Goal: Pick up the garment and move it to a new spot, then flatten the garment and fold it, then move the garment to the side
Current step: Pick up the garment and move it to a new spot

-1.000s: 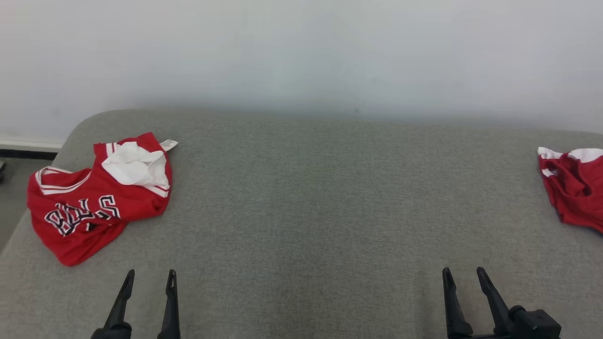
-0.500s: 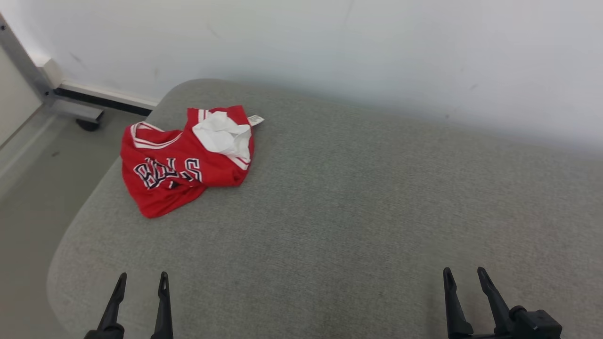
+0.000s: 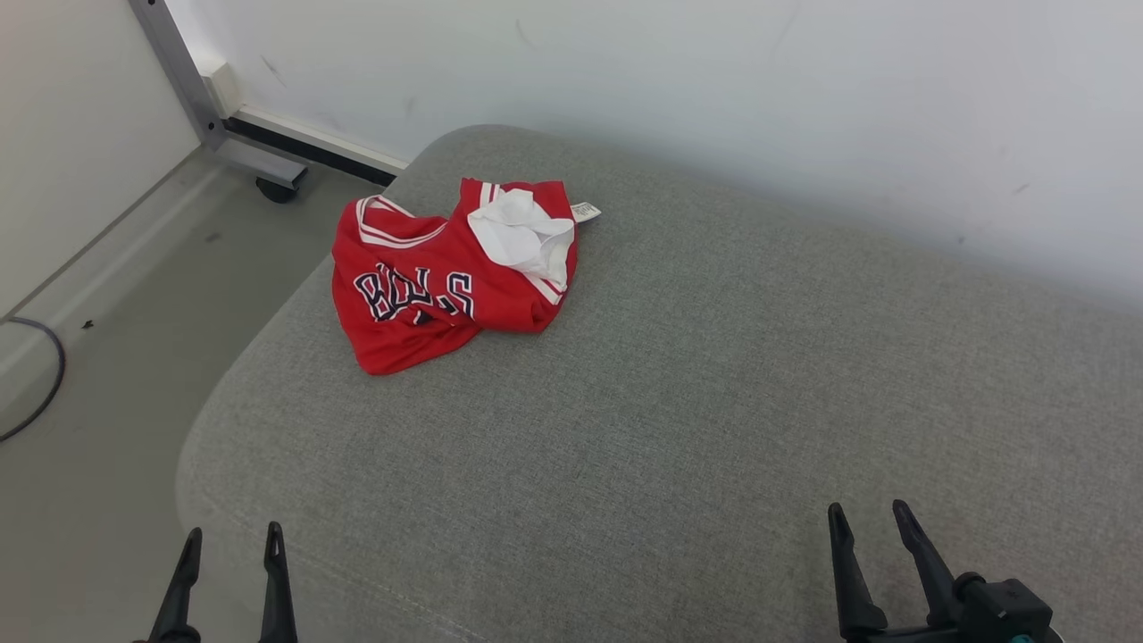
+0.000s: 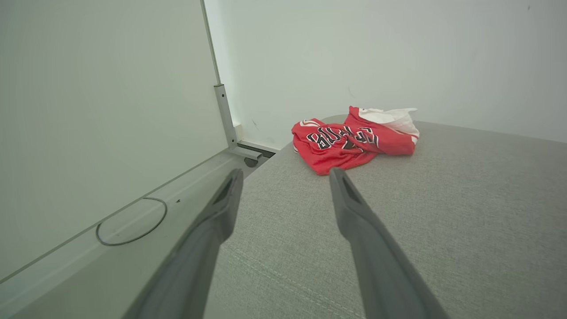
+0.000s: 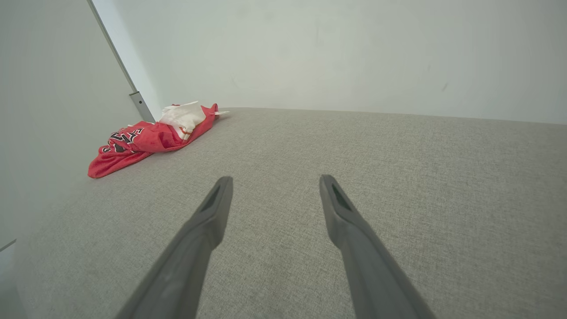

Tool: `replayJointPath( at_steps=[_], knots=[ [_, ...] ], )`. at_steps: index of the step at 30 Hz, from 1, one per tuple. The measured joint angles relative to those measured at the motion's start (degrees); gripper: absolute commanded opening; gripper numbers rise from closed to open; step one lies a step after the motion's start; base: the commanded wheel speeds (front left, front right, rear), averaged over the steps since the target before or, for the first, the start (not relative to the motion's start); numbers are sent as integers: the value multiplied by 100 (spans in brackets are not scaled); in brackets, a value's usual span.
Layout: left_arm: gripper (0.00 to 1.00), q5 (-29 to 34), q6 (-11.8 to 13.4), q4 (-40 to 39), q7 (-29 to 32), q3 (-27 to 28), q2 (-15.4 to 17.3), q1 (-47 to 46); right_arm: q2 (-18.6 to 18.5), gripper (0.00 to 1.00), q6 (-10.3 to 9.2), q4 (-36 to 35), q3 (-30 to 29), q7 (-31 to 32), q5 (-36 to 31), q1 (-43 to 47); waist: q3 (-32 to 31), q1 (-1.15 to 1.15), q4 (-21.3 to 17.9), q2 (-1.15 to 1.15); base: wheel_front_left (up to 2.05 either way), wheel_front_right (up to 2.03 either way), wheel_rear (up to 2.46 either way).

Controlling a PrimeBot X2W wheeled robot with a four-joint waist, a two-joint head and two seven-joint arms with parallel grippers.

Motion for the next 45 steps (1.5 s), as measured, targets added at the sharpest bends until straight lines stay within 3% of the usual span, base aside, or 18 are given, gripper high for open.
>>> replayJointPath(
  at_steps=[11,17,24,36,45],
  knots=[
    [100,-5,-16,122,0,19,-9,-205,-43,100,0,-33,-33,0,5,-21,80,0,-12,0,0,0,0],
    [100,2,-67,209,0,-49,92,-1055,-174,100,0,-178,-75,0,-43,-110,209,0,-180,0,0,0,0],
    [100,-333,-114,404,0,275,311,-2393,-371,100,0,-385,-146,0,-62,-349,554,1,-619,0,0,0,0],
    [100,-699,-163,1228,0,815,1047,-4114,-528,100,-1,-1133,-385,0,-87,-633,1327,1,-1638,0,0,0,0],
    [100,-1002,-193,2717,569,647,1695,-5022,-524,100,-1,-1551,-459,0,-88,-678,2066,2,-2290,0,0,0,0]
  ],
)
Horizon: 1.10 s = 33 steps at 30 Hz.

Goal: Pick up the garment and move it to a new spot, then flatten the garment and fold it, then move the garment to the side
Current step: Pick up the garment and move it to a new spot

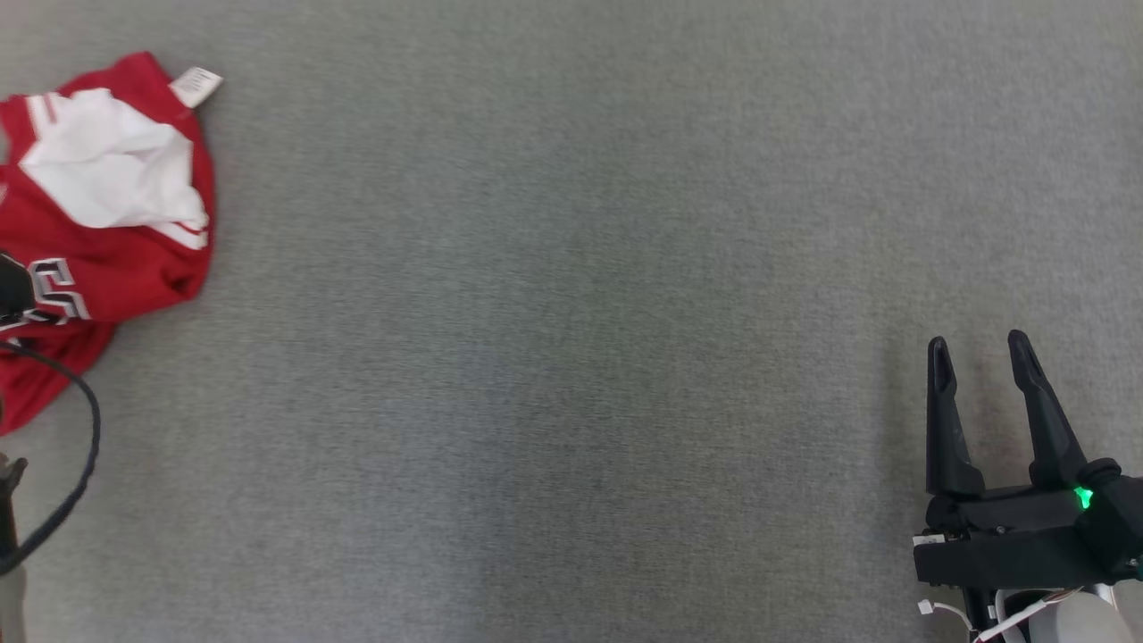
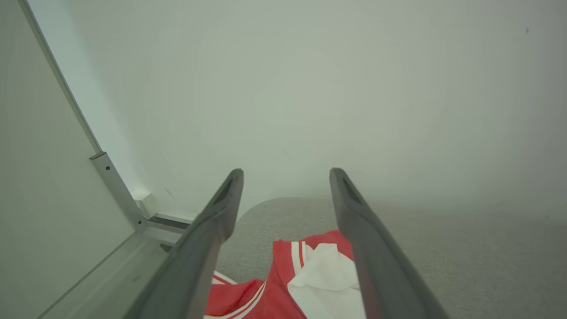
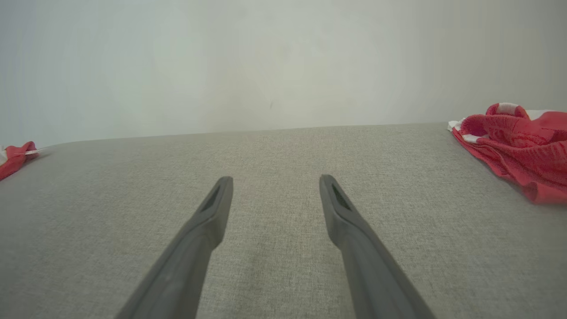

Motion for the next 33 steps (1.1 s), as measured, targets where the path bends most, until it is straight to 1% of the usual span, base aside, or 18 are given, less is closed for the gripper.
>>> replayJointPath(
  at_steps=[4,8,10,13,17,19,21,23,28,31,32,33],
  knots=[
    [100,-103,-1,560,307,-171,179,-181,18,100,0,-27,-1,0,-8,-27,199,0,-183,0,0,0,0],
    [100,-296,-9,992,547,-198,255,-274,16,100,0,-24,1,0,-8,-54,289,0,-288,0,0,0,0],
    [100,-361,-9,1284,843,-263,325,-293,9,100,0,-3,2,0,-8,-71,316,0,-344,0,0,0,0],
    [100,-630,-13,1568,1325,-501,355,-313,3,100,0,8,-1,0,-9,-83,303,0,-389,1,0,0,0],
    [100,-846,-12,1863,1878,-670,571,-389,4,100,0,27,14,0,-40,-84,248,-2,-413,-1,0,0,0],
    [100,-1047,-12,2034,2214,-690,602,-445,8,100,0,31,26,0,-46,-85,225,-2,-425,-1,0,0,0],
    [100,-1115,-13,2228,2631,-754,633,-511,4,100,0,46,31,0,-46,-85,203,-2,-434,-1,0,0,0],
    [100,-1201,-13,2328,2920,-789,665,-587,4,100,0,48,37,0,-48,-85,184,-2,-440,-1,0,0,0],
    [100,-1467,-12,2528,3328,-800,662,-725,0,100,0,46,53,0,-57,-84,164,-2,-468,-1,0,0,0],
    [100,-1514,-11,2624,3408,-815,645,-755,-18,100,0,47,66,0,-56,-86,169,-2,-490,-1,0,0,0],
    [88,-1524,-9,2654,3432,-835,642,-759,-24,100,0,48,69,0,-56,-87,172,-2,-501,-1,0,0,0],
    [7,-1523,-9,2653,3395,-862,642,-759,-24,100,0,47,71,0,-56,-91,175,-2,-511,-1,0,0,0]
  ],
)
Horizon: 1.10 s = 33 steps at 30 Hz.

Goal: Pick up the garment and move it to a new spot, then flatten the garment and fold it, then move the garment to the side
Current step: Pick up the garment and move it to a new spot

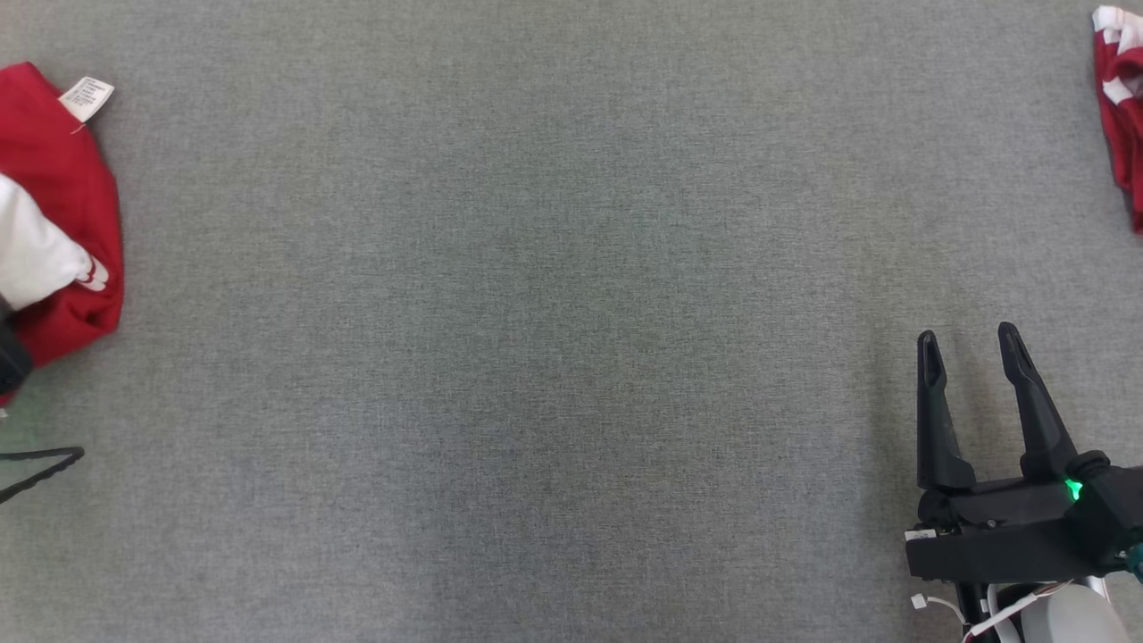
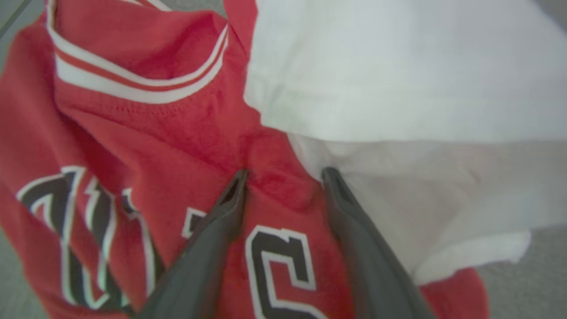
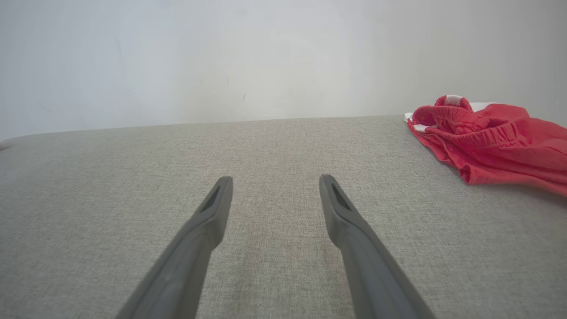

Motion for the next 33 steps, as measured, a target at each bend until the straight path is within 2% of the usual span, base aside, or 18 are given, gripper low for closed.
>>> replayJointPath(
  at_steps=[1,5,13,16,25,33],
  knots=[
    [0,-1,0,12,-44,-9,-4,0,1,100,0,0,5,0,0,-7,1,0,-11,0,0,0,0],
    [0,12,0,27,-312,-101,-13,2,8,100,0,21,-3,7,-11,-30,-32,0,-33,0,0,0,0],
    [0,74,202,-201,-1766,-1,42,-391,116,100,0,203,75,4,-5,-59,-277,0,-20,0,0,0,0],
    [0,144,190,-241,-2062,-89,57,-538,171,100,0,300,138,4,12,-72,-412,0,-20,0,0,0,0],
    [0,422,94,-994,-2452,-549,-57,-1202,409,100,0,512,246,1,130,-75,-860,0,-180,0,0,0,0],
    [0,526,66,-2059,-2320,-1034,-454,-1460,576,100,0,636,330,0,201,-54,-1118,0,-635,0,0,0,0]
  ],
)
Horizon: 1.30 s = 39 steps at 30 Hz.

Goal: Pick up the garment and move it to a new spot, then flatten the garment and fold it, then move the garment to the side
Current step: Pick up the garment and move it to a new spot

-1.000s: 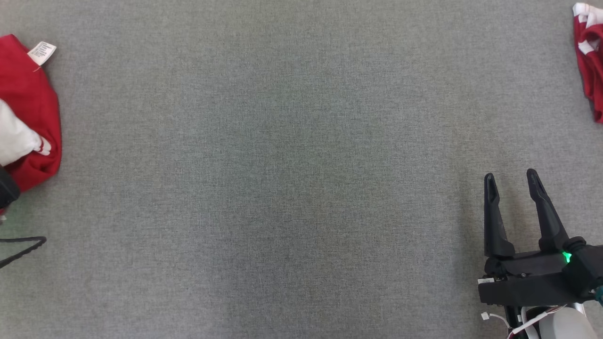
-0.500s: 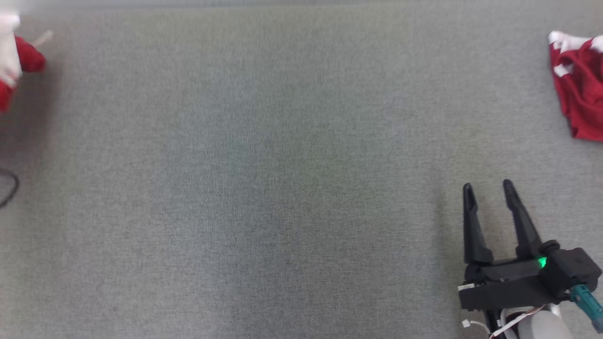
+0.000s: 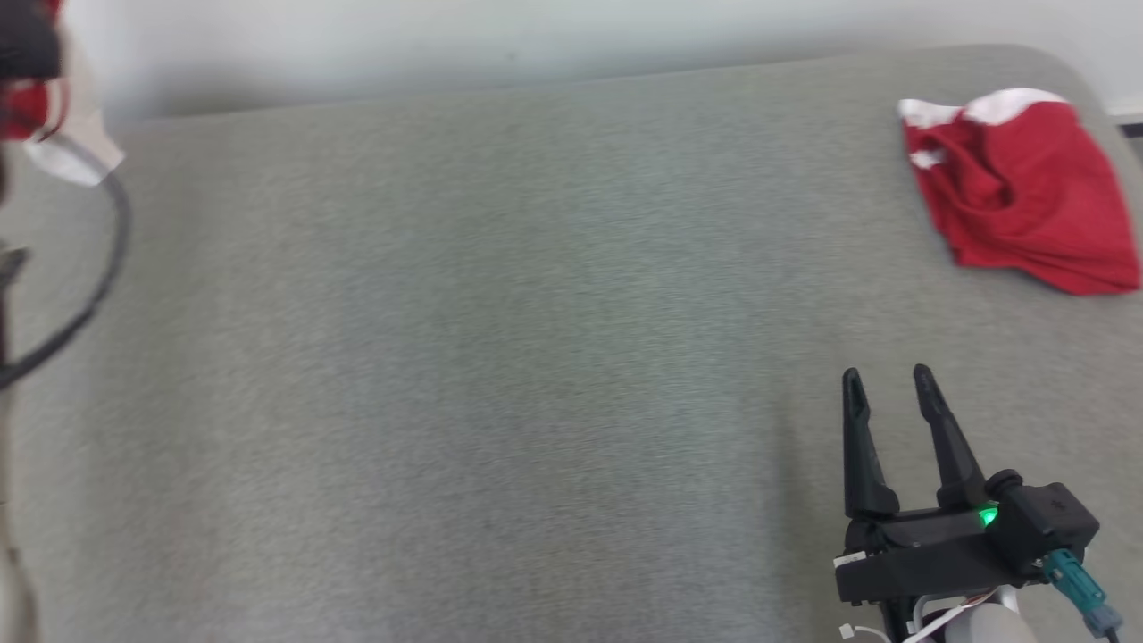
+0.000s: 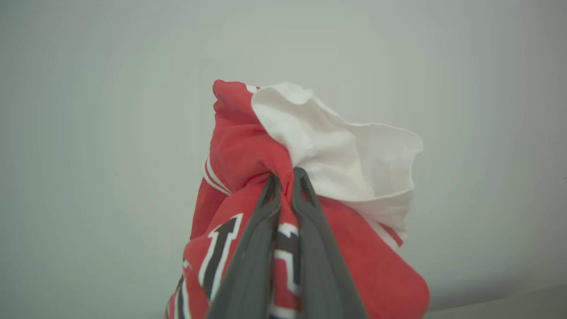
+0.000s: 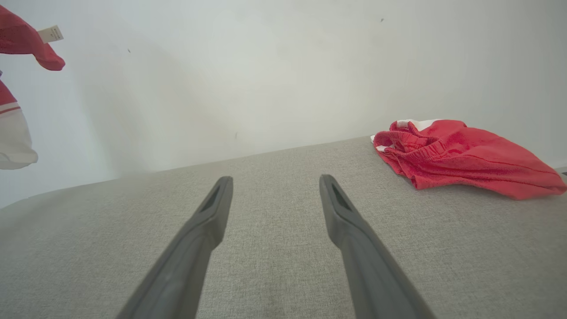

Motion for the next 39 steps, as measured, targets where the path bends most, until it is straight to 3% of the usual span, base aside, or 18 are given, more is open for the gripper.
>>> replayJointPath(
  at_steps=[8,18,23,32,33,34,39],
  knots=[
    [0,-126,23,-985,185,-369,-716,324,96,100,0,115,60,0,51,21,-183,0,-615,0,0,0,0],
    [0,-126,157,-1952,356,-1106,-1485,1738,138,100,0,126,7,0,58,106,-316,0,-1181,0,0,0,0],
    [0,-302,333,-1982,208,-1218,-1663,2693,145,100,0,145,11,1,59,103,-293,0,-1162,0,0,0,0],
    [0,-102,517,-1194,-282,-1664,-1769,3912,153,100,0,241,77,0,58,24,-212,0,-1084,0,0,0,0],
    [36,-42,508,-1082,-296,-1760,-1777,3962,152,100,0,245,76,0,58,12,-207,1,-1072,0,0,0,0],
    [100,-10,509,-1010,-379,-1812,-1798,4005,151,100,0,249,75,0,56,8,-204,1,-1061,0,0,0,0],
    [100,45,500,-891,-780,-1957,-1857,4011,153,100,0,260,24,1,41,11,-254,1,-969,0,0,0,0]
  ],
)
